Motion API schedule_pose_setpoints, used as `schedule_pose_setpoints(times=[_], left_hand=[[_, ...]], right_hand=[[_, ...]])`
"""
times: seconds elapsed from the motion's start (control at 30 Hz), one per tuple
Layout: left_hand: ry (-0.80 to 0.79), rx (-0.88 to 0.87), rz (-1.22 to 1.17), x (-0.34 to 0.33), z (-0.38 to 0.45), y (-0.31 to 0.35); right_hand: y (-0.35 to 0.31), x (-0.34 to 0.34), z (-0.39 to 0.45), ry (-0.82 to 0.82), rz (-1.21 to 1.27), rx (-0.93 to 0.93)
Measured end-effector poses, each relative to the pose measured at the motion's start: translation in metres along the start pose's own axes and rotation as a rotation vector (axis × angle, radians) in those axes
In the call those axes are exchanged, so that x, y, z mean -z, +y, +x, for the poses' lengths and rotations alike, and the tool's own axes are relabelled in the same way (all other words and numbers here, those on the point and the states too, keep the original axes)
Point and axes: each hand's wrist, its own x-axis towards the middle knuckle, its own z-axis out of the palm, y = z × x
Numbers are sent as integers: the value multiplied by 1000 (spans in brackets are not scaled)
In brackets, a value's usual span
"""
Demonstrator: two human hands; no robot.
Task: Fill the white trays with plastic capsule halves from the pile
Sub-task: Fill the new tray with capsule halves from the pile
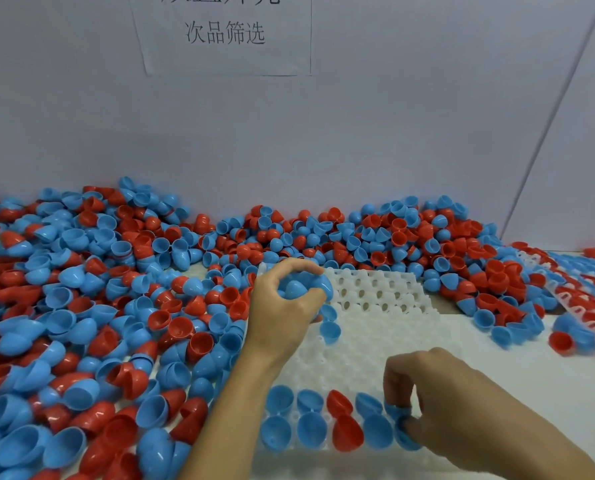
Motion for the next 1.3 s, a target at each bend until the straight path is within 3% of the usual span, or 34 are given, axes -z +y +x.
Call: schedule_pose_setpoints(times=[0.43, 0.57, 0.67, 0.73, 0.97, 1.3], left_hand=[[-9, 51, -39, 0, 1, -1], [-41, 61, -55, 0, 1, -3], [-89, 35, -33, 0, 1, -4], [-106, 13, -6, 1, 1, -4], [-103, -20, 62, -2, 0, -2], [-44, 9, -2, -2, 1, -4]], right_hand=[[7, 29, 4, 23, 119, 159], [-11, 42, 35, 225, 229, 297], [-25, 36, 61, 421, 516, 357], [-29, 24, 72, 469, 669, 383], [-22, 9, 81, 399, 943, 404], [-17, 3, 85, 368, 1031, 414]])
